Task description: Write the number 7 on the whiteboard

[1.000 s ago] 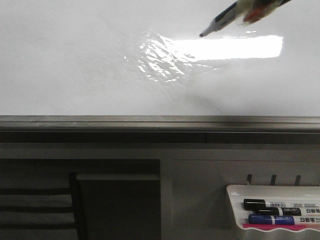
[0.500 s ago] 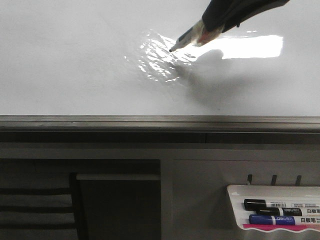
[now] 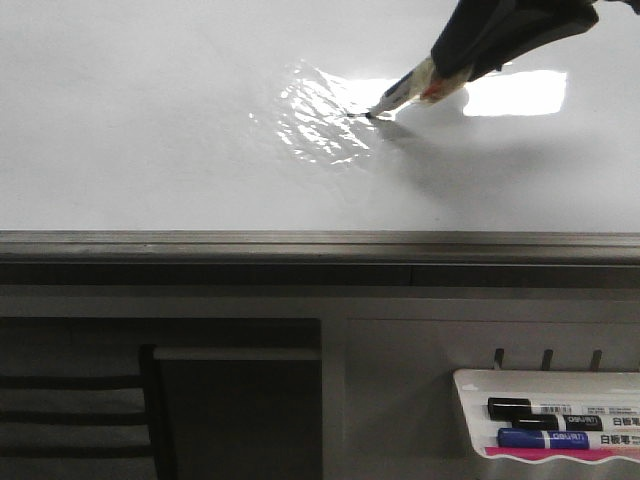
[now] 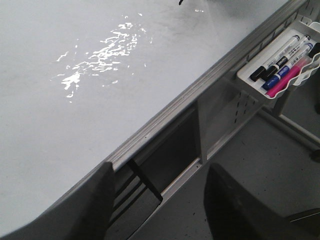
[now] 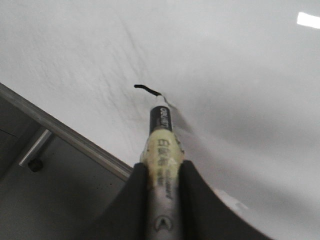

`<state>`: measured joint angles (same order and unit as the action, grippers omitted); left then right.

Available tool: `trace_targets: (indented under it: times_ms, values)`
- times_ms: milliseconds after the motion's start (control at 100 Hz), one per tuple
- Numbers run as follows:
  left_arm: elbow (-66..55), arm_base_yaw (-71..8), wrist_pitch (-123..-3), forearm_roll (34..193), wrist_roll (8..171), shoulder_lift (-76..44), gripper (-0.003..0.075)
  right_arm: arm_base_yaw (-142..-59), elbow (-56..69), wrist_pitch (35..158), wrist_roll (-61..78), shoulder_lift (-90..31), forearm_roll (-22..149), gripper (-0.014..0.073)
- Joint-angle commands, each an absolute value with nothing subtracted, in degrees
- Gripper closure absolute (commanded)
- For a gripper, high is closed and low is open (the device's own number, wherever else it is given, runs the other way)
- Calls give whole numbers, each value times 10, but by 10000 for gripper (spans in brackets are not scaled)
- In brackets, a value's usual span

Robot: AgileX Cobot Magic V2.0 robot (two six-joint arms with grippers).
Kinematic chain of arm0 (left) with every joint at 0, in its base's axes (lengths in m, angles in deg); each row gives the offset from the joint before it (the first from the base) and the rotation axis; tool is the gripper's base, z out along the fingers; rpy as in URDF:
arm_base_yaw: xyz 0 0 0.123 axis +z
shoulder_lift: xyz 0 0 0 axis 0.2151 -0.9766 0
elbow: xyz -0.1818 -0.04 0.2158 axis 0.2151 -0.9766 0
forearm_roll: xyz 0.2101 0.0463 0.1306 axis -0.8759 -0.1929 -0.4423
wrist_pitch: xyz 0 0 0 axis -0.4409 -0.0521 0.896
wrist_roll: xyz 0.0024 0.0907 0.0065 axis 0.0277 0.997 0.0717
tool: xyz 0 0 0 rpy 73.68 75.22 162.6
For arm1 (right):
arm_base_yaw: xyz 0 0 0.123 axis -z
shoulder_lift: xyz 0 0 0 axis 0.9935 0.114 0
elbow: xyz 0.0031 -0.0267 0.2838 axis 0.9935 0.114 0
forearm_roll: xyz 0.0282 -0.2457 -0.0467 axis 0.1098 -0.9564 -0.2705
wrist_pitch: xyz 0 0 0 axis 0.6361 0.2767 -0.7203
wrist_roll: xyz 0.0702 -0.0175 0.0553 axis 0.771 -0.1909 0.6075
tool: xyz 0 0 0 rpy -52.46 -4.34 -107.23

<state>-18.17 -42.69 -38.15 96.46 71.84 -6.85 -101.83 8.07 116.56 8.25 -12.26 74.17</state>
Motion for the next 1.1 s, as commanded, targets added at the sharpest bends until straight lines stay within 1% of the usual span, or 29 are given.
trace_targets:
  times_ms: [0, 290, 540, 710, 820, 940, 1090]
  values:
    - [-167, -425, -424, 975, 714, -67, 357, -998, 67, 1129, 88, -131, 711, 657]
    - [-167, -425, -425, 975, 714, -67, 357, -1001, 69, 1142, 88, -131, 710, 657]
    - [-167, -425, -438, 975, 714, -67, 357, -1050, 109, 1158, 88, -116, 710, 657]
    - [-167, -425, -438, 975, 719, -67, 357, -1055, 97, 1156, 88, -126, 715, 657]
    - [-162, -425, -430, 982, 737, -71, 357, -1060, 76, 1186, 81, -150, 721, 657]
    - [-132, -425, -384, 1028, 811, -93, 357, -1082, 52, 1255, 14, -182, 721, 657]
    - [-90, -448, -325, 1116, 945, -154, 357, -1121, 45, 1326, -157, -219, 721, 657]
